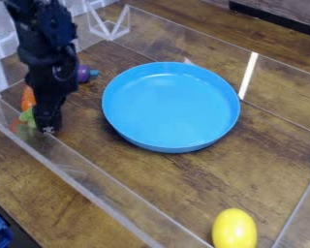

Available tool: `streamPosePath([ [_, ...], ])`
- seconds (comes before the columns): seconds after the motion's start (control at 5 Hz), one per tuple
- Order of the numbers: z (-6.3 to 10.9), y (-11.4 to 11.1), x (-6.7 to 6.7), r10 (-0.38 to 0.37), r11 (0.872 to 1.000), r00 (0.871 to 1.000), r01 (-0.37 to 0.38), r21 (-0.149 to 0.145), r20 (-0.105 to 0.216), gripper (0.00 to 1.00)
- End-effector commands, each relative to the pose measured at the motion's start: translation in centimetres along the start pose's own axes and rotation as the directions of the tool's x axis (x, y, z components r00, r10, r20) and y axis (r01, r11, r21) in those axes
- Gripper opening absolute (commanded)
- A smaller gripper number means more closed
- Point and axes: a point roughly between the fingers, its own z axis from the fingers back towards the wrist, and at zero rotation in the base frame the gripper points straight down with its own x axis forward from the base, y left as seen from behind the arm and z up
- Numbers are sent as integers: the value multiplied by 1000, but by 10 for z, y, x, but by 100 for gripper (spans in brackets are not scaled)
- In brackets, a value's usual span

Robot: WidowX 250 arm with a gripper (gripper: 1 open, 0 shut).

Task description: Move the carrot to the left side

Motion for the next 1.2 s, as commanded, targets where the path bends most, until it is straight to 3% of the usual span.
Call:
streamPosePath([
  [0.0, 27, 23, 10, 53, 997, 997, -57, 60, 58, 0],
  [0.2, 20, 24, 12, 76, 993, 995, -81, 82, 68, 0],
  [0.4, 13, 20, 12, 96, 992, 993, -101, 71, 72, 0],
  [1.0, 8, 32, -16, 118, 992, 989, -121, 29, 87, 0],
])
